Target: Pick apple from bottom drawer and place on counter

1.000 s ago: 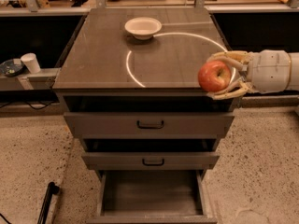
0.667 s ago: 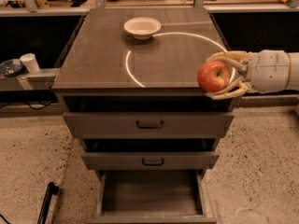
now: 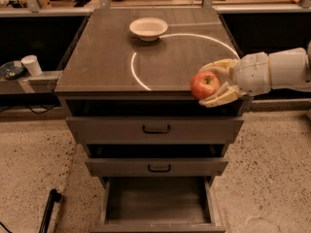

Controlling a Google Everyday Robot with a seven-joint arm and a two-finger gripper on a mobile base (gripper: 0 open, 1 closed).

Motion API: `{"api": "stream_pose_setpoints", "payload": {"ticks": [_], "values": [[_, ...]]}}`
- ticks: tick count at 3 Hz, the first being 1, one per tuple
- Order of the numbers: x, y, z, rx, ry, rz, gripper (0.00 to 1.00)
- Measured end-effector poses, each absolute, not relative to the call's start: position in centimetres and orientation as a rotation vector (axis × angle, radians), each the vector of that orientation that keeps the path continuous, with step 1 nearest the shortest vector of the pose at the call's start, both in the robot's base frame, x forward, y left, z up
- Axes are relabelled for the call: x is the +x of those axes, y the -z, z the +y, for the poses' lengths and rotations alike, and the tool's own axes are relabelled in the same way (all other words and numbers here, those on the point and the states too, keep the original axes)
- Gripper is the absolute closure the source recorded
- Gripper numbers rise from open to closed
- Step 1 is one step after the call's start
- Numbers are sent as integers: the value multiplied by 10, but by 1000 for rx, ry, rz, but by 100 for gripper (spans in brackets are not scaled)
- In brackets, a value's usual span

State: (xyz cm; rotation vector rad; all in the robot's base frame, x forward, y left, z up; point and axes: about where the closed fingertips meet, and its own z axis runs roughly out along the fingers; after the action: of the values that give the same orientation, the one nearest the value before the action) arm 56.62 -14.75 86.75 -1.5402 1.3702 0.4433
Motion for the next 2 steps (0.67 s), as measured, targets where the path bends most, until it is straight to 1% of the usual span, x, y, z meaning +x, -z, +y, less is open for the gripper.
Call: {"api": "stream_pose_setpoints", "payload": {"ticks": [1,2], "values": [[591,-841,-135,-1513,-460,1524,100],[622,-833,-108,-1480,-481,1541,100]]}}
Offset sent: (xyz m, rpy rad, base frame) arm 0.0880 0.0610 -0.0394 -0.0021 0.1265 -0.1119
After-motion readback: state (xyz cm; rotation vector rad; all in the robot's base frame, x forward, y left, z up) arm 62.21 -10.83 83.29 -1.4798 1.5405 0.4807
